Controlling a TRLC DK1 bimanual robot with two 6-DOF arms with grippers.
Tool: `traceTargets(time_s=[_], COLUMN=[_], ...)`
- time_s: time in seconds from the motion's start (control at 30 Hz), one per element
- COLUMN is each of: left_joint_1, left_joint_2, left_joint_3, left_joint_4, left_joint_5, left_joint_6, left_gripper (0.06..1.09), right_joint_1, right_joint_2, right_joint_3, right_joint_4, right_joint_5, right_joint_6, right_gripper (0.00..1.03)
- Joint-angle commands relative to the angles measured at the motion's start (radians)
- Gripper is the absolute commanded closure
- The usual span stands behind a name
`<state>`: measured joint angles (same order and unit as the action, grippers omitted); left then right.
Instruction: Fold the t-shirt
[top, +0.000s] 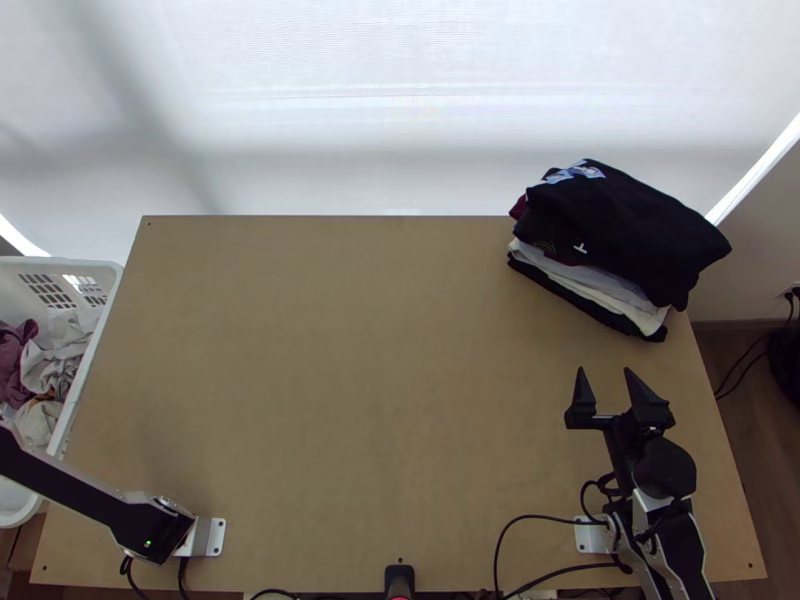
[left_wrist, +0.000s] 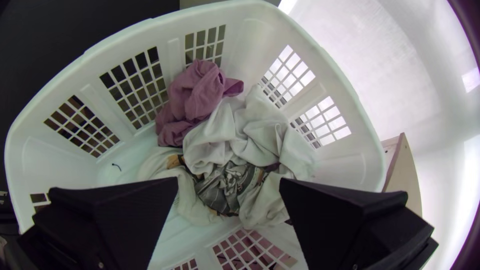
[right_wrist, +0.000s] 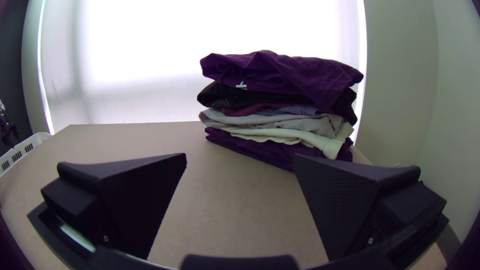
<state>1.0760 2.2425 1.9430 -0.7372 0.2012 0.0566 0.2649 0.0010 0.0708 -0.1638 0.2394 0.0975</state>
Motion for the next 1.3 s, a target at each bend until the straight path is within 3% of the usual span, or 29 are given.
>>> traceTargets(time_s=[0.0,0.33,1.0,1.03,1.07,1.1,1.13,1.17,1.27], left_joint_1=[-0.010,-0.013,-0.042,-0.041,-0.037,-0.034,-0.030,-0.025,-0.021], left_joint_2=[0.106,0.359,0.565,0.568,0.571,0.571,0.566,0.563,0.537], left_joint_3=[0.094,0.307,0.315,0.315,0.315,0.315,0.315,0.315,0.321], left_joint_4=[-0.025,-0.048,0.259,0.271,0.279,0.300,0.343,0.378,0.397], left_joint_5=[-0.011,-0.086,-0.135,-0.135,-0.135,-0.144,-0.177,-0.201,-0.210], left_joint_6=[0.034,0.078,0.060,0.058,0.052,0.042,0.023,0.015,0.042], left_gripper=[0.11,0.11,0.11,0.15,0.28,0.50,0.83,1.06,1.05], right_joint_1=[-0.004,-0.004,-0.004,-0.004,-0.004,-0.004,-0.004,-0.004,-0.004], right_joint_2=[-0.002,-0.002,-0.002,-0.002,-0.002,-0.002,-0.002,-0.002,-0.002], right_joint_3=[-0.011,-0.011,-0.011,-0.011,-0.011,-0.011,-0.011,-0.011,-0.011], right_joint_4=[0.001,0.001,0.001,0.001,0.001,0.001,0.001,0.001,0.001], right_joint_5=[0.008,0.008,0.008,0.008,0.008,0.008,0.008,0.008,0.008], right_joint_6=[0.013,0.013,0.013,0.013,0.013,0.013,0.013,0.013,0.013], right_gripper=[0.04,0.04,0.04,0.04,0.04,0.04,0.04,0.03,0.04])
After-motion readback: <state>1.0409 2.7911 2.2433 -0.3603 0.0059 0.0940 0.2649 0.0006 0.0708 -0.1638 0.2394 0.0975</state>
